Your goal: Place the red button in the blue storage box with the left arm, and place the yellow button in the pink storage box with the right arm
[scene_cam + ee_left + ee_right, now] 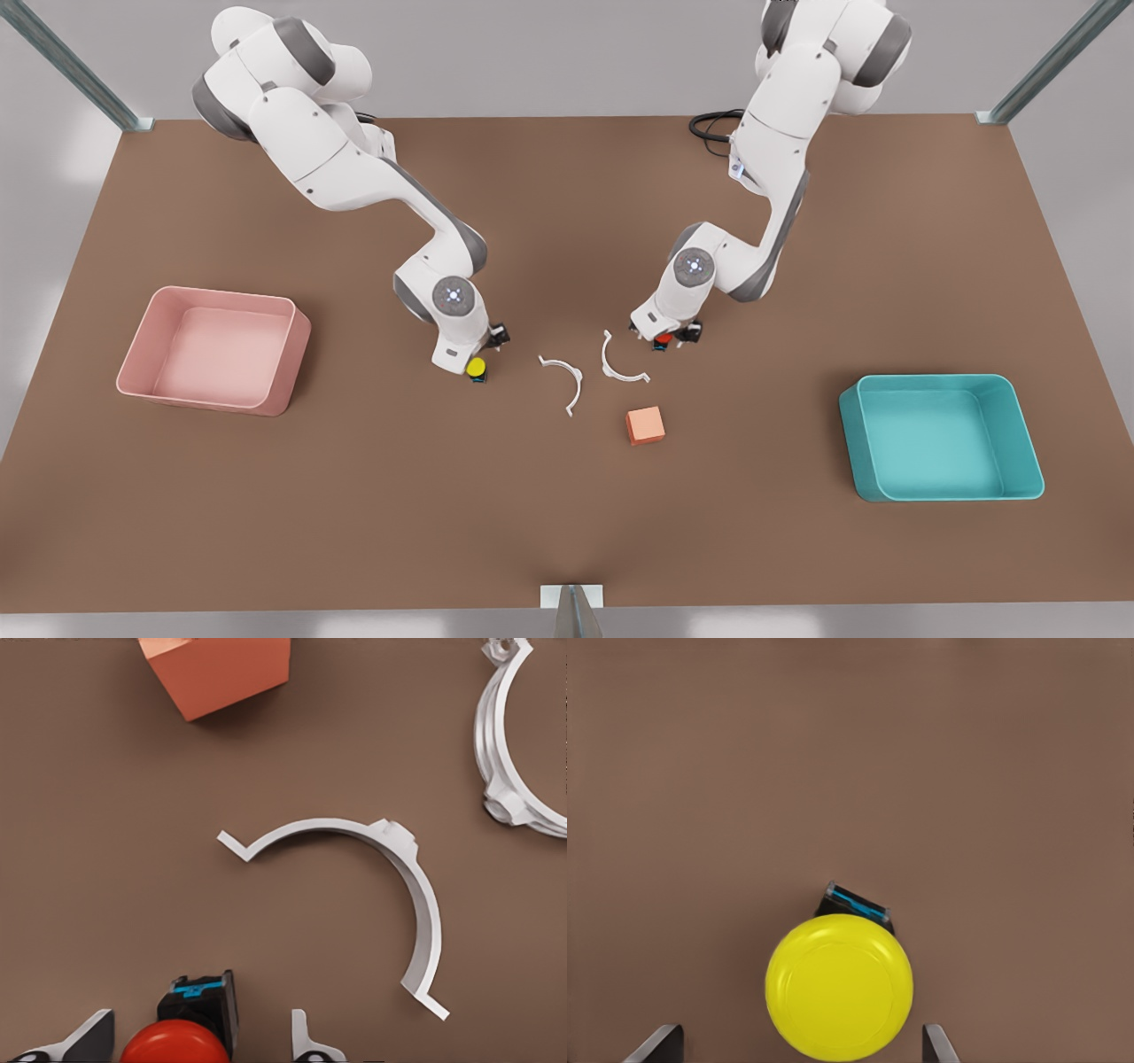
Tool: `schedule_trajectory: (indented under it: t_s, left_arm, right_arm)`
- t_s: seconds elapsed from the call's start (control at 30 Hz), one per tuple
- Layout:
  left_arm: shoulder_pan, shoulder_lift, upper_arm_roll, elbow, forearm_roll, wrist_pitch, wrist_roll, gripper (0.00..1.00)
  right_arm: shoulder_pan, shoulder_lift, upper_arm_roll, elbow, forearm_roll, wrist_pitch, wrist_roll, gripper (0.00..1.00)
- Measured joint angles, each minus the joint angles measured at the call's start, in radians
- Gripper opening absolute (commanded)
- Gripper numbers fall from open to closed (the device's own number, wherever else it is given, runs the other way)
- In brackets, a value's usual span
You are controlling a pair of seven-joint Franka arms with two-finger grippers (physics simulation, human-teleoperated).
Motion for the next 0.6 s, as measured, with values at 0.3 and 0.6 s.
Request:
schedule_trajectory:
  t_s: [0.3,0.6]
  left_arm:
    - [0.002,-0.003,0.000,-0.018,0.004,0.081,-0.024,0.41]
    - [0.314,-0.434,0.005,-0.067,-0.002,-0.207,0.058,0.41]
  right_arm:
    - [-0.002,0.018,-0.052,0.002,-0.044,0.145,0.133,1.00]
    - [0.001,0.034,-0.064,-0.002,-0.094,0.217,0.213,0.91]
